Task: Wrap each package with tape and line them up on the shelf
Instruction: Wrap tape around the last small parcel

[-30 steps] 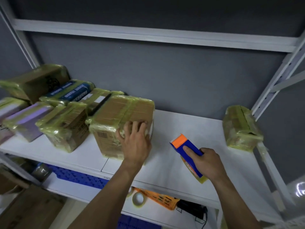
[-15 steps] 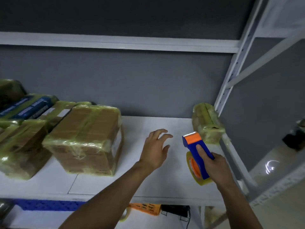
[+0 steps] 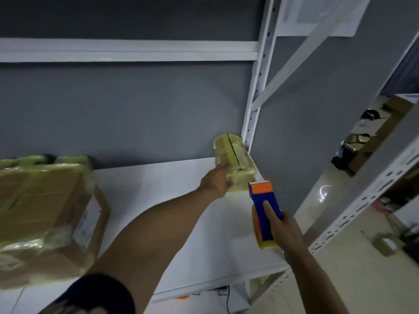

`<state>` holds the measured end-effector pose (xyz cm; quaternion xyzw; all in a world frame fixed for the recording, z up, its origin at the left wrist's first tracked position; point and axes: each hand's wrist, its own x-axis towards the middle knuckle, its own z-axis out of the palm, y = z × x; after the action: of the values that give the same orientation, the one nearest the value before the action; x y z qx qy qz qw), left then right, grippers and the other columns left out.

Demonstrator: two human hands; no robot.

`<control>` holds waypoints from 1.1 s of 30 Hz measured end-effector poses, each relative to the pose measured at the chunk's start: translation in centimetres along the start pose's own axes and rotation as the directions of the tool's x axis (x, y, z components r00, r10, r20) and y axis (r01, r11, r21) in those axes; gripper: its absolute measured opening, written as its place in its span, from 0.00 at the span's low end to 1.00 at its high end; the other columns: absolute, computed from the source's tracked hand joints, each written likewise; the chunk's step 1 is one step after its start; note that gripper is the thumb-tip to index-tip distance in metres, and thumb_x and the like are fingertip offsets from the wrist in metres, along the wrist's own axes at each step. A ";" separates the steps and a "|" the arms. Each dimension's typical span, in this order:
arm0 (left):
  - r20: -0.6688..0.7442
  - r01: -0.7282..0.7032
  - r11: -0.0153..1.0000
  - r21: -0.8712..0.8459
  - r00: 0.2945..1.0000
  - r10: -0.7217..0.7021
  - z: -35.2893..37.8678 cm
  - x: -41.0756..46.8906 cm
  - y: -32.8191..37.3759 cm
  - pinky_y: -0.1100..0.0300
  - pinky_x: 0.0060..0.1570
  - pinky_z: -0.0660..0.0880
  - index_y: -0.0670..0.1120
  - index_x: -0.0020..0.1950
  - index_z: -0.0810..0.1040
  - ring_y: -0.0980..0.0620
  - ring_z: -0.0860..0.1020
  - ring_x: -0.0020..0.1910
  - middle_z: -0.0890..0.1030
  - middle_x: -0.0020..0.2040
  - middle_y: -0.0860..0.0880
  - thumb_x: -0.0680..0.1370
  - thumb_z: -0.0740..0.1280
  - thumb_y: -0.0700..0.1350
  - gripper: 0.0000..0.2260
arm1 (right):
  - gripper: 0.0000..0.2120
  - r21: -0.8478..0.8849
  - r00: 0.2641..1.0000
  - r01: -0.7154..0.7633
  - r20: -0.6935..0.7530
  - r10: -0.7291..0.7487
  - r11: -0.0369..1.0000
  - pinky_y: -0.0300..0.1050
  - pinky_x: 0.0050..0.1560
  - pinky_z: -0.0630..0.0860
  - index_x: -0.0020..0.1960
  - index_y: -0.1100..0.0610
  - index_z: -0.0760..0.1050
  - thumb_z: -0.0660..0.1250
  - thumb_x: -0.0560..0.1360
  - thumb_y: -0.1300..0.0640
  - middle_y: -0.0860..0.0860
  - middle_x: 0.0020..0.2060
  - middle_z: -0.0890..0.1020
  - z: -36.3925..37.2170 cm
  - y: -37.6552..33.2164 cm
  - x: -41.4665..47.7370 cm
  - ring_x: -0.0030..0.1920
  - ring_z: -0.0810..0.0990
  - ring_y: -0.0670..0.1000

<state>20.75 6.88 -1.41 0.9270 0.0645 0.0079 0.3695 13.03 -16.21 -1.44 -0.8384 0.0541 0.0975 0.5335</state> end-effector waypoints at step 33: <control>-0.232 0.100 0.986 0.135 0.970 -0.066 -4.2 -23.7 -8.9 0.49 0.67 0.74 0.61 0.77 0.60 0.55 0.47 0.81 0.56 0.79 0.65 0.71 0.73 0.60 0.38 | 0.38 -0.001 0.962 0.271 0.041 -0.271 0.962 0.37 0.28 0.71 0.35 0.60 0.76 0.63 0.66 0.21 0.54 0.27 0.80 7.2 -3.9 -11.5 0.24 0.76 0.45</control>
<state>-3.99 13.16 -3.65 0.9410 0.1455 0.0933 0.2911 1.82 -8.22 1.55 -0.8375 -0.0724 0.0408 0.5401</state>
